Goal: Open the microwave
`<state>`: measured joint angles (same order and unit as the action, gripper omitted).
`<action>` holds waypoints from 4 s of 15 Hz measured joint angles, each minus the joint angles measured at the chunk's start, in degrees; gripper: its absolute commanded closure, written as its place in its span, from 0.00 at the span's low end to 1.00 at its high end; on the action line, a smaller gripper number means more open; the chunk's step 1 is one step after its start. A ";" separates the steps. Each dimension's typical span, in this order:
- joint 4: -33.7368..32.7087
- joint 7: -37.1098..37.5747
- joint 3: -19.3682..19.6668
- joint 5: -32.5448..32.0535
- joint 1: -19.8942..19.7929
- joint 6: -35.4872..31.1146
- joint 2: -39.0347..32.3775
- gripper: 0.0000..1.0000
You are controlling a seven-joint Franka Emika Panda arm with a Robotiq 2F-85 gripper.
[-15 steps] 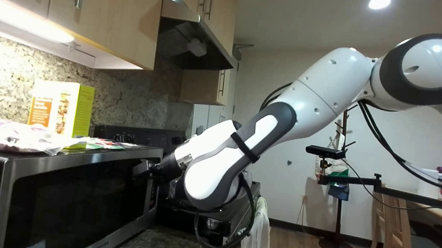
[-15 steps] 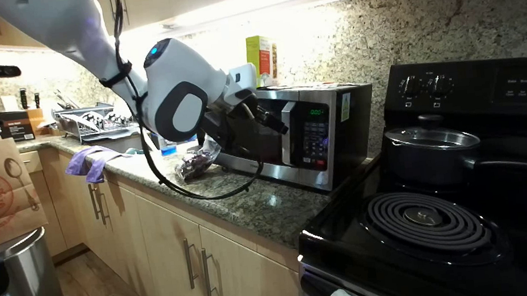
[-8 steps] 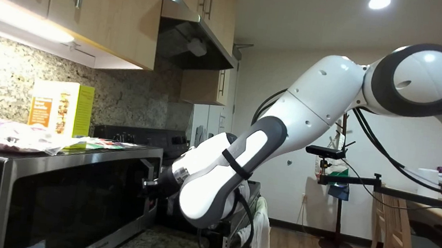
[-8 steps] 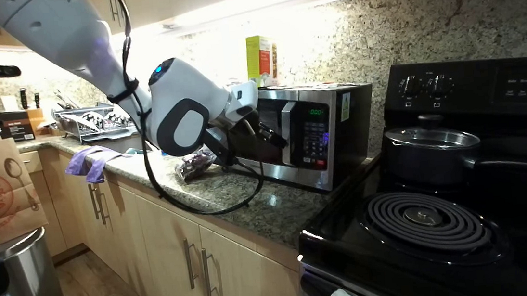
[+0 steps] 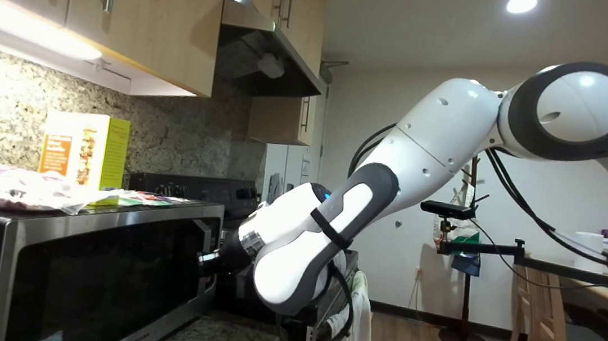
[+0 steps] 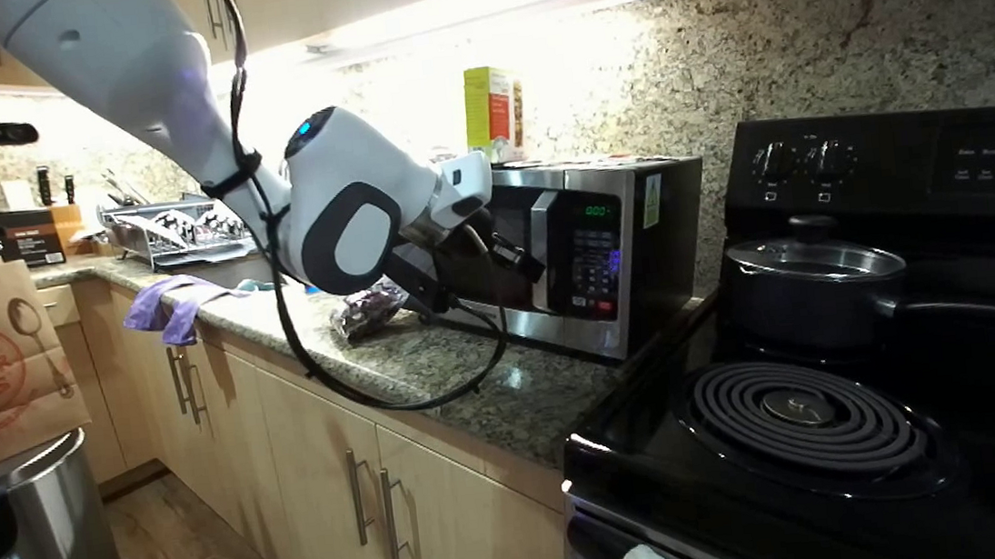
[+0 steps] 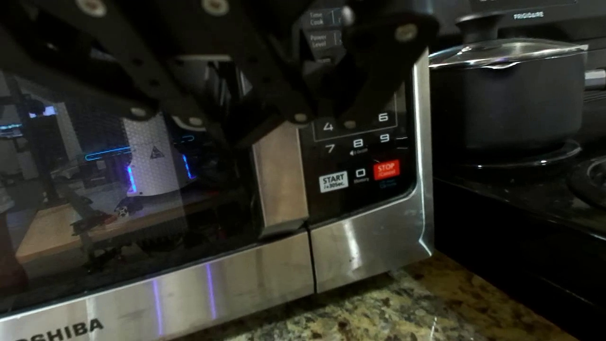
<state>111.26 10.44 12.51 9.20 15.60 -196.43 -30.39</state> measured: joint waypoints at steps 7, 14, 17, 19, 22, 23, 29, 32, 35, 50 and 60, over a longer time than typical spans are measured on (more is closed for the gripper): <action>-3.00 -0.43 -27.04 -19.91 -20.09 6.33 0.51 0.67; -0.49 -1.33 -41.09 -24.15 -34.02 6.97 -1.12 0.41; -0.60 -1.32 -40.70 -24.15 -33.50 6.97 -1.09 0.28; -0.65 -1.32 -39.09 -24.13 -32.78 6.98 -0.77 0.16; -0.37 -1.30 -35.00 -24.09 -31.51 7.84 0.60 0.00; 0.00 -1.30 -33.76 -24.09 -31.18 8.22 1.12 0.00; 3.34 -2.42 -35.28 -24.31 -33.47 12.83 4.09 0.00; 3.56 -3.32 -35.91 -24.35 -34.29 14.49 4.84 0.00; 2.75 -4.19 -32.82 -23.69 -31.88 13.61 4.75 0.00; -11.65 -17.87 -41.40 -25.70 -41.94 15.91 -4.67 0.32; -10.97 -22.19 -47.10 -25.72 -47.27 15.76 -6.76 0.96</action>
<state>100.29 -11.75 -34.59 -16.52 -31.66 -180.67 -37.14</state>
